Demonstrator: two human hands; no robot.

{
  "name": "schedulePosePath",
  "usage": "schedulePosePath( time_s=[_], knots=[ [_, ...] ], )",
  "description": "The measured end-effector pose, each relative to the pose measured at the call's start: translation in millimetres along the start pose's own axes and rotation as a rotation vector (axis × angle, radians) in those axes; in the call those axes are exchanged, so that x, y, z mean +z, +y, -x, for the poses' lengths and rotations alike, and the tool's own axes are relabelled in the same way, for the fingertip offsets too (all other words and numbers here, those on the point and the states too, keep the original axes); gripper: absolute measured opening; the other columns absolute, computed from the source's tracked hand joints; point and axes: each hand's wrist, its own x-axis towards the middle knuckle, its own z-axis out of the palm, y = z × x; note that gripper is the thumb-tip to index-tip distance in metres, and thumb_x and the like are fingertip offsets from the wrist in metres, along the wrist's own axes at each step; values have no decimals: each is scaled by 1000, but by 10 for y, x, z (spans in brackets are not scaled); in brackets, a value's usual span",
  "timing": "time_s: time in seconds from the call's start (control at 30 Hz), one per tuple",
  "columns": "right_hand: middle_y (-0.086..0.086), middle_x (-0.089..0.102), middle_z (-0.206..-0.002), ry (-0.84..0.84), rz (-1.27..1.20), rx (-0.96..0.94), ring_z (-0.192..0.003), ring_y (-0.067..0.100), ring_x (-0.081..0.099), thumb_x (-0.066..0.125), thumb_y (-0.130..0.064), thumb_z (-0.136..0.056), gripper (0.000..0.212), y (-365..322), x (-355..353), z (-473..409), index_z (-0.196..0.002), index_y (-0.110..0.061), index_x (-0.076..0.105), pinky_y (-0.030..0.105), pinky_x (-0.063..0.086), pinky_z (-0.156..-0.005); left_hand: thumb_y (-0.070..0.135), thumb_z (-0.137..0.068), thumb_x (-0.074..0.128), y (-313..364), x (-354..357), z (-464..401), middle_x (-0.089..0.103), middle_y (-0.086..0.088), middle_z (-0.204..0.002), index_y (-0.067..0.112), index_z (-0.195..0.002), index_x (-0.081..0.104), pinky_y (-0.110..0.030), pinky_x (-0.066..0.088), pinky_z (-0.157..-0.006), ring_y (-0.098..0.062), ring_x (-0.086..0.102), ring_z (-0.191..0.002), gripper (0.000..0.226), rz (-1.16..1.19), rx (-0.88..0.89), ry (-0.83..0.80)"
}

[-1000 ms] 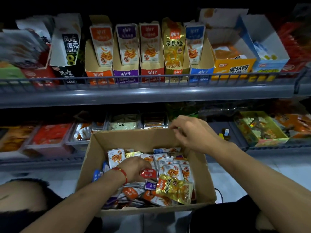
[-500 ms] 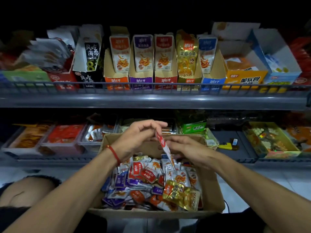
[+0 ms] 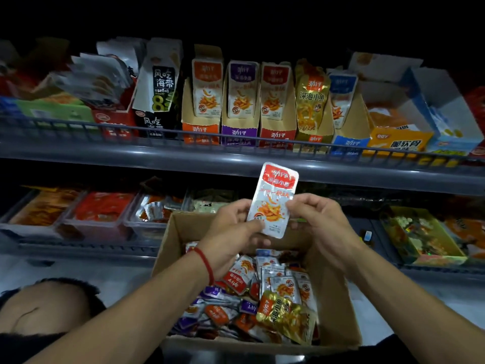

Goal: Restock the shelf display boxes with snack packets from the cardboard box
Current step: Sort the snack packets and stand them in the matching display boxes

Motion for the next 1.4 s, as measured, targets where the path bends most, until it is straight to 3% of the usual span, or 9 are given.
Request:
schedulePosePath(
  time_s=[0.17, 0.43, 0.57, 0.7, 0.77, 0.9, 1.1, 1.2, 1.4],
  knots=[
    [4, 77, -105, -4, 142, -132, -95, 16, 72, 67, -22, -96, 32, -508, -129, -178, -127, -21, 62, 30, 57, -73, -5, -93, 63, 200, -122, -39, 77, -10, -101, 5, -113, 67, -28, 59, -60, -26, 75, -89, 23, -142, 120, -33],
    [3, 78, -89, -92, 523, -234, -81, 12, 73, 70, -16, -92, 6, -1321, -94, -541, -95, -11, 70, 25, 59, -71, 16, -79, 73, 556, -329, -66, 76, -17, -98, -2, -106, 71, -25, 60, -69, -24, 74, -85, 33, 267, 222, 7],
    [-2, 70, -84, 49, 612, -447, -72, 2, 64, 69, -11, -94, 3, -1737, -77, -860, -97, -10, 68, 23, 53, -68, 14, -86, 71, 677, -426, -122, 76, -15, -94, 4, -111, 70, -27, 58, -72, -21, 70, -79, 27, 378, 202, 75],
    [-1, 72, -103, 246, 806, -599, -99, 12, 69, 67, -29, -96, 15, -2176, -194, -1332, -109, -21, 67, 40, 58, -88, 6, -93, 64, 728, -545, -156, 76, -15, -96, 8, -114, 66, -31, 57, -68, -23, 69, -77, 22, 357, 133, 93],
    [0, 72, -118, 309, 961, -607, -110, 17, 67, 65, -37, -94, 24, -2273, -178, -1515, -116, -28, 68, 42, 55, -97, 7, -95, 60, 747, -589, -174, 76, -14, -95, 8, -114, 65, -33, 56, -69, -24, 69, -76, 20, 347, 111, 88],
    [13, 64, -132, 312, 1265, -556, -123, 31, 59, 58, -15, -101, 32, -2267, 15, -1725, -133, -15, 62, 36, 48, -95, 9, -97, 57, 773, -645, -215, 76, -13, -94, 9, -112, 65, -37, 55, -73, -24, 69, -76, 17, 333, 86, 107],
    [13, 62, -106, 303, 1456, -325, -99, 29, 60, 52, -25, -105, 29, -2081, 291, -2003, -125, -7, 62, 37, 48, -80, 7, -98, 55, 807, -657, -214, 76, -12, -91, 8, -111, 65, -34, 55, -69, -23, 67, -76, 17, 333, 76, 108],
    [10, 56, -101, 280, 1501, -285, -104, 34, 61, 52, -22, -105, 25, -2047, 364, -2083, -123, -8, 61, 41, 49, -84, 7, -98, 55, 804, -658, -193, 76, -12, -93, 9, -111, 65, -32, 56, -66, -23, 67, -76, 17, 327, 74, 96],
    [18, 59, -123, 303, 1523, -272, -115, 36, 59, 52, -16, -104, 29, -2081, 438, -2161, -132, -8, 56, 45, 50, -98, 5, -96, 56, 820, -702, -181, 76, -13, -93, 8, -109, 66, -32, 55, -65, -23, 66, -75, 16, 331, 74, 111]
  ],
)
